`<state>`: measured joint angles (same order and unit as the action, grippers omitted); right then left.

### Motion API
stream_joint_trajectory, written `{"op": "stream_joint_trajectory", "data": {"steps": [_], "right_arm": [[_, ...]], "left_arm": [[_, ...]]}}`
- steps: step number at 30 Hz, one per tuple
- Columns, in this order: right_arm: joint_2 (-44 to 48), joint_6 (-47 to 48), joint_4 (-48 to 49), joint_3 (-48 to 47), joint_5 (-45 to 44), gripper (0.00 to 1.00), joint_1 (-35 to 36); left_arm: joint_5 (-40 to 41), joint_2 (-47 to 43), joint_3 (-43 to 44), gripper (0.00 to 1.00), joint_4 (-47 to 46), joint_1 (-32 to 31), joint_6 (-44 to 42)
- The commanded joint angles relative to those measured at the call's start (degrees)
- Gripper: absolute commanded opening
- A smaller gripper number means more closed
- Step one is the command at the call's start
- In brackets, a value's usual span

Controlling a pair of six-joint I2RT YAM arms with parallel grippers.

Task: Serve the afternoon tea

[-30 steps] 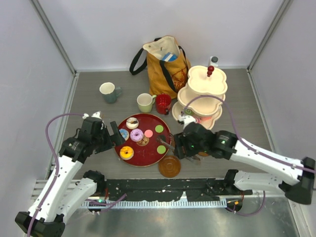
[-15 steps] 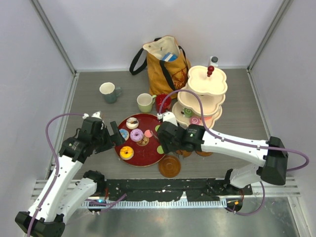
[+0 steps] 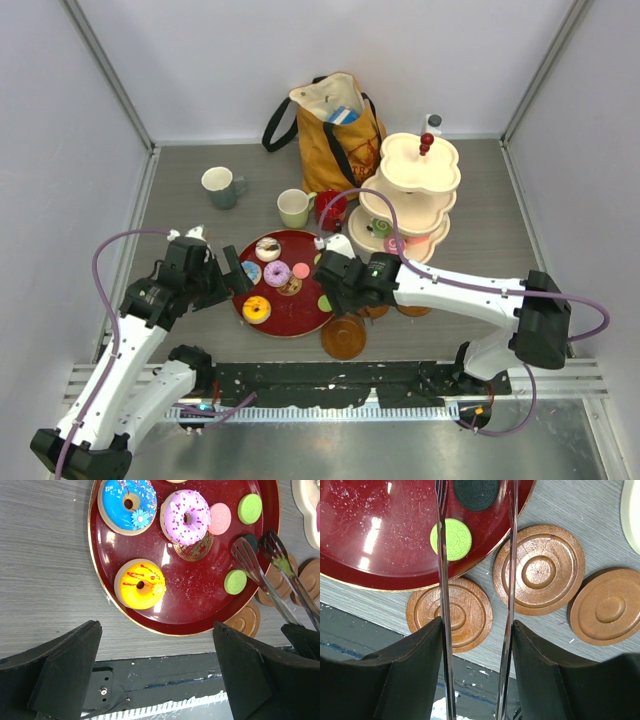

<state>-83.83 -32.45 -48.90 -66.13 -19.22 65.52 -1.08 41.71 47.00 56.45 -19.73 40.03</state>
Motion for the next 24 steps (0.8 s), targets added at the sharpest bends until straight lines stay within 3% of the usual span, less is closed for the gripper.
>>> {"op": "stream_joint_trajectory", "data": {"steps": [1, 17, 24], "right_arm": [[-1.07, 0.36, -0.49, -1.81, 0.68, 0.58, 0.23], [0.69, 0.45, -1.72, -2.69, 0.77, 0.41, 0.84], [6.83, 1.77, -1.28, -5.06, -1.25, 0.39, 0.93]], "left_arm": [[0.12, -0.93, 0.19, 1.00, -1.69, 0.30, -0.04], [0.20, -0.58, 0.19, 1.00, -1.86, 0.30, -0.13], [0.29, -0.67, 0.19, 1.00, -1.78, 0.30, -0.13]]}}
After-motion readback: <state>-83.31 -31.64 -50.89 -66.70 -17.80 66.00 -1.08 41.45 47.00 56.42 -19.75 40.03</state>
